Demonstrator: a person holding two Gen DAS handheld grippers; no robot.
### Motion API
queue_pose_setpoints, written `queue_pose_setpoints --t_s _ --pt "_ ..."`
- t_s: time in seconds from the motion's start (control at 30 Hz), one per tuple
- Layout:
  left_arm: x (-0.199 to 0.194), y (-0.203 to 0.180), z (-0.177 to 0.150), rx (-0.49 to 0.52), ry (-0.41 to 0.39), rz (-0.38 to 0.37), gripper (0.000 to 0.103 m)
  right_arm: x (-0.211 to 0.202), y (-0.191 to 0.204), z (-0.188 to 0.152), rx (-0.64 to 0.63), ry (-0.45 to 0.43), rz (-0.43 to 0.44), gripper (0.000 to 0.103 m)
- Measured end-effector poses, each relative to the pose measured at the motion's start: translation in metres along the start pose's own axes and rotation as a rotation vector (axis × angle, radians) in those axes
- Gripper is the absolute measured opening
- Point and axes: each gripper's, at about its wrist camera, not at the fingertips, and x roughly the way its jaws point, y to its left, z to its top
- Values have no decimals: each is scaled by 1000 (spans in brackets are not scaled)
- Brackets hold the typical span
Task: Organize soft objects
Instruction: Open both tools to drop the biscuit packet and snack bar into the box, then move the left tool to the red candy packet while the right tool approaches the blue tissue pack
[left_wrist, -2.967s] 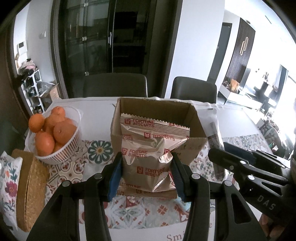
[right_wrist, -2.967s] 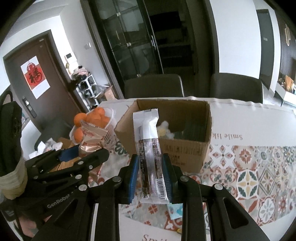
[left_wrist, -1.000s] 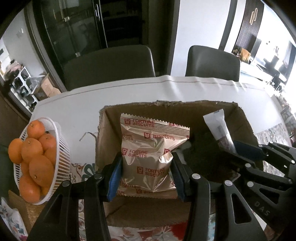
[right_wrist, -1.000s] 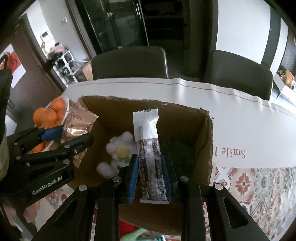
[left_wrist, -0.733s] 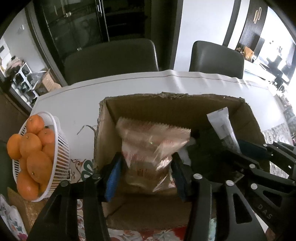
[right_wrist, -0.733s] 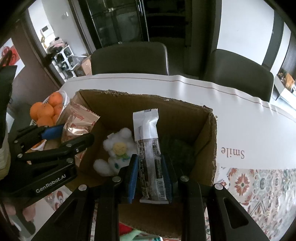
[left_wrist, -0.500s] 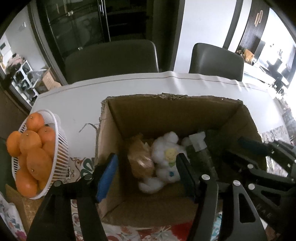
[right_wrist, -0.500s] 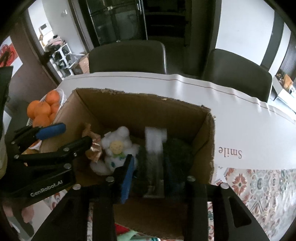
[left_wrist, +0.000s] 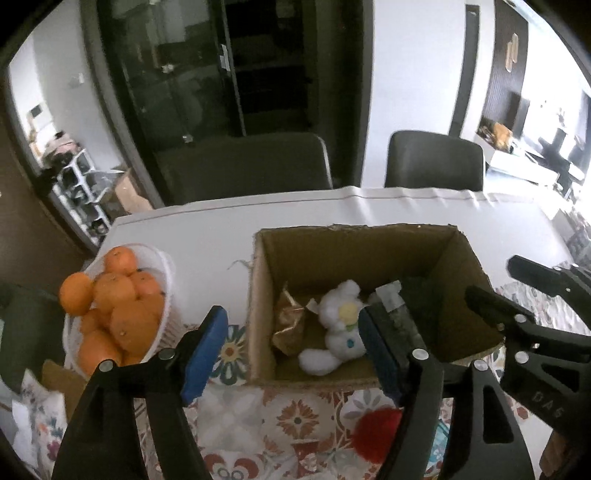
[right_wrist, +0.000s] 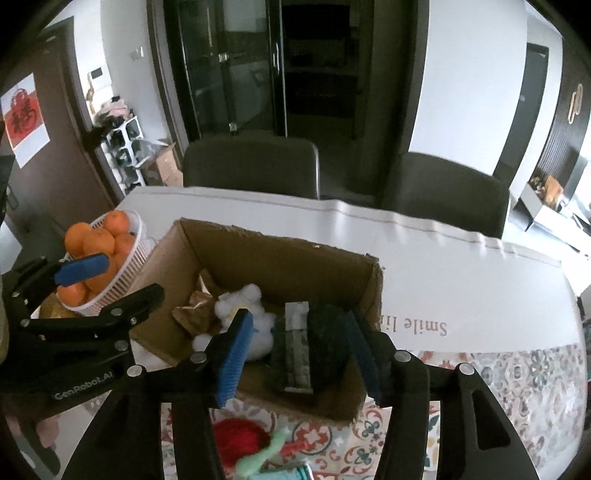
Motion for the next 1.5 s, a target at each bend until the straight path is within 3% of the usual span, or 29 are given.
queue_pose_setpoints --t_s 0.1,0.33,0.43,0.67,1.13,1.5 --pt "-10 2 -10 -8 -2 18 77 -13 1 -2 11 -21 -17 68" --pt "-30 2 -40 -28 -7 37 77 -32 5 -23 5 -21 -44 71" --pt "-39 1 -54 -46 -6 11 78 -38 5 -36 29 -14 -24 73" --pt "-48 2 -71 -42 2 28 79 -45 8 -62 56 6 0 75" --pt "-33 1 -110 -47 106 22 79 -29 21 -101 39 165 39 80" --pt "1 4 -142 -56 236 12 80 3 24 -129 42 328 53 82"
